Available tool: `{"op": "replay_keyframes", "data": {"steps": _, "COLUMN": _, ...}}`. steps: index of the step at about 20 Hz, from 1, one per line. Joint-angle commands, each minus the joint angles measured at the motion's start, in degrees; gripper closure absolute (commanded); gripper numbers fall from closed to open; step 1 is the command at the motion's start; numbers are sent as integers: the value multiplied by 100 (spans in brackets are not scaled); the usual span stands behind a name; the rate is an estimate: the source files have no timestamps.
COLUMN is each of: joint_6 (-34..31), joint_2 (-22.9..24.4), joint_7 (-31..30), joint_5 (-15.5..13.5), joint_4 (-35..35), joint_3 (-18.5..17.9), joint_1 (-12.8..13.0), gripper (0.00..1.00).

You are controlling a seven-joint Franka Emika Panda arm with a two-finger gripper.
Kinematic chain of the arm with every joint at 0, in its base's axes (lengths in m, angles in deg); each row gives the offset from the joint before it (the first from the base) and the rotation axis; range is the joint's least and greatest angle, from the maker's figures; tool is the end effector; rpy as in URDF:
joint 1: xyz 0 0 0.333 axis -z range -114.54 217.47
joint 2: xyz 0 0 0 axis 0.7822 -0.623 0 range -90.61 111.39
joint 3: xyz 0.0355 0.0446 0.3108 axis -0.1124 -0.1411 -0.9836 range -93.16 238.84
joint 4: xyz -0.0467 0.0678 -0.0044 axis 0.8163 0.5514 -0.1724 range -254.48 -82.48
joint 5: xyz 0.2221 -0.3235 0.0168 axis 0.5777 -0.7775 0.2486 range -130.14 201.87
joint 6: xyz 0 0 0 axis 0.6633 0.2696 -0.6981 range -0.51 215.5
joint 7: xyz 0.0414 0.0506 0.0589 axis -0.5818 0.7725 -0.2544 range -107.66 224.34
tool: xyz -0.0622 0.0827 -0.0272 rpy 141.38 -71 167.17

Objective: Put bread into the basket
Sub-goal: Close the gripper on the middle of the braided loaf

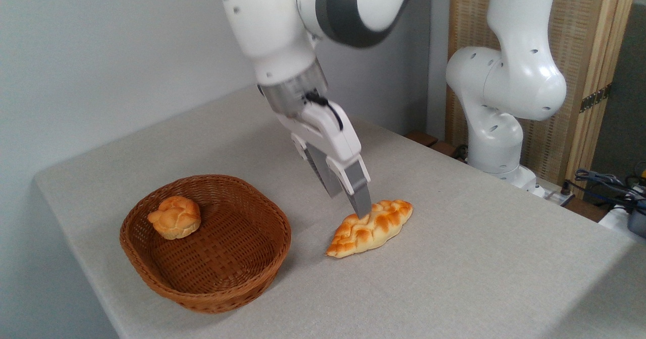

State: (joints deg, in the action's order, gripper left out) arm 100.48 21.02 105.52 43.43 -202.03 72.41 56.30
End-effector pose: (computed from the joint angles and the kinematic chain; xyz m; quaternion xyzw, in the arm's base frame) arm 0.4702 -0.0242 0.4619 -0.8845 0.4484 0.1276 0.0172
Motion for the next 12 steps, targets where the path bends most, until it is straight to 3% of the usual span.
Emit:
{"op": "replay_keyframes", "data": {"steps": 1, "joint_6": 162, "joint_2": 97, "joint_7": 81, "joint_5": 166, "joint_4": -397, "joint_3": -10, "joint_1": 88, "gripper": 0}}
{"op": "replay_keyframes", "data": {"steps": 3, "joint_6": 170, "joint_2": 71, "joint_7": 81, "joint_5": 298, "joint_4": -450, "joint_3": -10, "joint_1": 88, "gripper": 0}}
{"op": "replay_keyframes", "data": {"steps": 12, "joint_6": 618, "joint_2": -70, "joint_7": 72, "joint_5": 342, "joint_4": -1021, "joint_3": -10, "joint_1": 106, "gripper": 0}}
